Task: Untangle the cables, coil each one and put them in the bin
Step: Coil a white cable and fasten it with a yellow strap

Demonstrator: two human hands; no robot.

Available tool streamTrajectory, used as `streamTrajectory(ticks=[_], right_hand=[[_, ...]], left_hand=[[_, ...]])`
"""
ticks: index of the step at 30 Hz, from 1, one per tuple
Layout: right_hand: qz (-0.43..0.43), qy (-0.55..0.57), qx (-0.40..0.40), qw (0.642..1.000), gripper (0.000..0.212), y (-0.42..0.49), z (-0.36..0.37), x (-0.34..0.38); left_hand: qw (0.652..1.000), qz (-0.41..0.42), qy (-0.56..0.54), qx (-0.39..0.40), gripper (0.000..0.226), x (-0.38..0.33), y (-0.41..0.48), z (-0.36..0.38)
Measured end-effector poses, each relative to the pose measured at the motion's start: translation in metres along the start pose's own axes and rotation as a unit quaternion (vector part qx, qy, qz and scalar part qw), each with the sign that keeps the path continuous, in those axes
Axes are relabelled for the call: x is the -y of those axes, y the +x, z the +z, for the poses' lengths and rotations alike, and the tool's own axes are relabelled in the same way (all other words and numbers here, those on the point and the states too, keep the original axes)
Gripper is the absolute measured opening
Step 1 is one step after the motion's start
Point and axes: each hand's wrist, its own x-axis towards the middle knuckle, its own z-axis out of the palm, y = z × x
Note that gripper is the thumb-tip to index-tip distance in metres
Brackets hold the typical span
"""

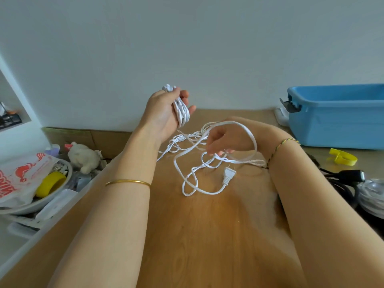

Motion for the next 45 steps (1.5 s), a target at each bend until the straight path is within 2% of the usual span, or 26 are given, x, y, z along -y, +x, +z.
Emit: streamTrajectory(ticks=[2, 4, 6, 9, 12, 15, 16, 19, 21, 22, 25, 28, 31, 33, 35, 37, 40, 43, 44, 45], right_hand=[[0.011, -0.028, 0.005, 1.000, 0.008, 0.002, 0.000, -0.002], [0.016, -0.023, -0.007, 1.000, 0.015, 0.002, -0.003, -0.005], [0.000, -0.007, -0.028, 1.000, 0.019, 0.002, -0.005, -0.006], [-0.027, -0.022, -0.098, 0.995, 0.011, 0.001, -0.007, -0.003], [-0.063, -0.060, -0.174, 0.981, 0.011, 0.002, -0.009, -0.001], [-0.077, -0.044, -0.226, 0.970, 0.021, 0.005, -0.009, -0.005], [-0.086, -0.039, -0.244, 0.965, 0.022, 0.006, -0.009, -0.006], [-0.104, -0.006, -0.288, 0.952, 0.014, 0.006, -0.008, -0.004], [-0.101, 0.010, -0.309, 0.946, 0.009, 0.007, -0.007, -0.003], [-0.093, 0.003, -0.319, 0.943, 0.009, 0.008, -0.006, -0.004], [-0.074, -0.010, -0.325, 0.943, 0.015, 0.009, -0.008, -0.005], [-0.078, 0.054, -0.325, 0.941, 0.018, 0.005, -0.015, -0.008], [-0.021, 0.122, -0.407, 0.905, 0.027, 0.005, -0.022, -0.015], [0.047, 0.116, -0.467, 0.876, 0.032, 0.005, -0.023, -0.019], [0.044, 0.127, -0.503, 0.853, 0.029, 0.002, -0.024, -0.013], [0.000, 0.168, -0.485, 0.858, 0.021, -0.001, -0.024, -0.001], [-0.006, 0.197, -0.332, 0.922, 0.010, 0.000, -0.014, 0.017], [0.009, 0.104, -0.248, 0.963, 0.041, 0.008, 0.001, 0.020], [0.010, 0.099, -0.245, 0.964, 0.039, 0.009, 0.003, 0.019], [0.004, 0.118, -0.238, 0.964, 0.028, 0.009, 0.003, 0.017]], left_hand=[[1.000, -0.013, -0.007, 0.004, 0.016, 0.001, 0.001, -0.001], [1.000, -0.017, 0.018, 0.003, 0.017, 0.003, 0.000, 0.000], [0.997, -0.010, 0.075, -0.001, 0.018, 0.006, -0.001, 0.001], [0.977, 0.013, 0.213, 0.004, 0.020, 0.013, -0.001, 0.001], [0.923, 0.037, 0.378, 0.065, 0.011, 0.016, -0.003, 0.001], [0.851, 0.039, 0.507, 0.131, 0.039, 0.016, -0.004, 0.001], [0.845, 0.038, 0.513, 0.147, 0.040, 0.015, -0.004, 0.002], [0.862, 0.031, 0.471, 0.183, 0.024, 0.006, -0.008, 0.007], [0.853, 0.038, 0.481, 0.201, 0.037, 0.001, -0.010, 0.008], [0.837, 0.050, 0.506, 0.203, 0.036, 0.000, -0.011, 0.008], [0.781, 0.101, 0.587, 0.190, 0.021, -0.002, -0.011, 0.009], [0.767, 0.130, 0.609, 0.156, 0.017, -0.001, -0.008, 0.006], [0.760, 0.165, 0.621, 0.100, 0.013, -0.001, 0.000, -0.003], [0.747, 0.174, 0.639, 0.067, 0.024, 0.000, 0.002, -0.006], [0.742, 0.170, 0.646, 0.053, 0.028, -0.001, 0.001, -0.006], [0.741, 0.163, 0.650, 0.049, 0.018, 0.000, 0.000, -0.005], [0.766, 0.148, 0.622, 0.067, 0.013, -0.002, -0.003, 0.001], [0.794, 0.131, 0.586, 0.089, 0.019, -0.005, -0.007, 0.004], [0.797, 0.125, 0.584, 0.092, 0.019, -0.005, -0.008, 0.005], [0.797, 0.121, 0.584, 0.095, 0.018, -0.006, -0.008, 0.004]])
